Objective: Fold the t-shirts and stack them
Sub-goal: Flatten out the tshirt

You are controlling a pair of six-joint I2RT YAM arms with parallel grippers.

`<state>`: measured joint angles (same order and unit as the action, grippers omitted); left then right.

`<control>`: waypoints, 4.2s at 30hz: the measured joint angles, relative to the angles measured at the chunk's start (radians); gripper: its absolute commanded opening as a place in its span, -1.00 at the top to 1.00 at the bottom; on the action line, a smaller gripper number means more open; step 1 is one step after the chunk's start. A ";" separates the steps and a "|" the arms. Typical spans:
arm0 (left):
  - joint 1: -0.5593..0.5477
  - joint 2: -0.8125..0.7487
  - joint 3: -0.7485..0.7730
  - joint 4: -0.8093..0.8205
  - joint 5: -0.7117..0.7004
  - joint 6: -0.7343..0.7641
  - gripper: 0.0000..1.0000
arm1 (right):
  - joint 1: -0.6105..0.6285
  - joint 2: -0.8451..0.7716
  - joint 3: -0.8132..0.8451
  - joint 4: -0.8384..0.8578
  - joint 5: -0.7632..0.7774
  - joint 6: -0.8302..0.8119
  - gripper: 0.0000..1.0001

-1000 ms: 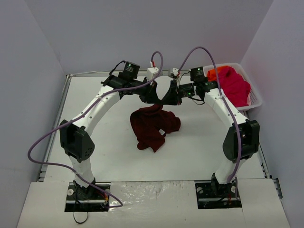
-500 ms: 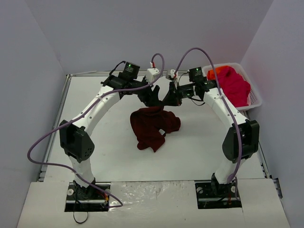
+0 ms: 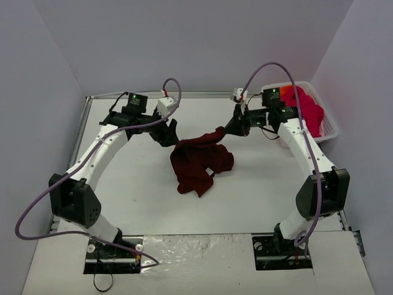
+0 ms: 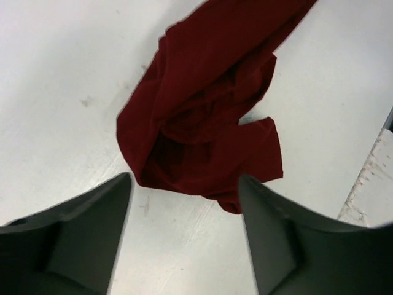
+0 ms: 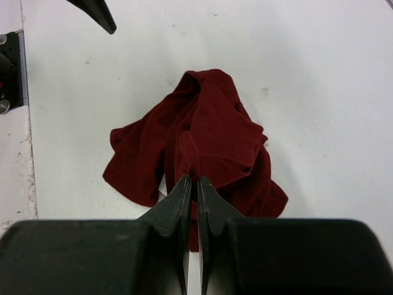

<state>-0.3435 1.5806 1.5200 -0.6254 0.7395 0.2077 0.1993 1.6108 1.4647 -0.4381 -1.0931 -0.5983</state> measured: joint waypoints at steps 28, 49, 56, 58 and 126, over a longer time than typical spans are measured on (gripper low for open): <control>-0.009 0.262 -0.309 0.285 0.002 -0.004 -0.25 | -0.174 -0.016 -0.047 -0.010 -0.007 -0.039 1.00; -0.040 0.293 -0.143 0.133 -0.115 0.055 0.95 | -0.211 -0.018 -0.051 -0.026 0.021 -0.051 1.00; 0.012 0.167 0.276 -0.069 -0.380 0.161 0.95 | -0.269 -0.010 0.169 -0.052 0.071 0.009 1.00; 0.021 0.135 0.396 -0.116 -0.436 0.184 0.95 | -0.278 -0.010 0.240 -0.053 0.071 0.030 1.00; -0.066 0.498 0.146 -0.127 -0.063 0.544 -0.08 | -0.286 0.040 -0.061 -0.177 0.111 -0.190 1.00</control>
<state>-0.4099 2.0785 1.6661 -0.7528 0.6769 0.7513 -0.0864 1.6505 1.4036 -0.6151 -0.9825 -0.7883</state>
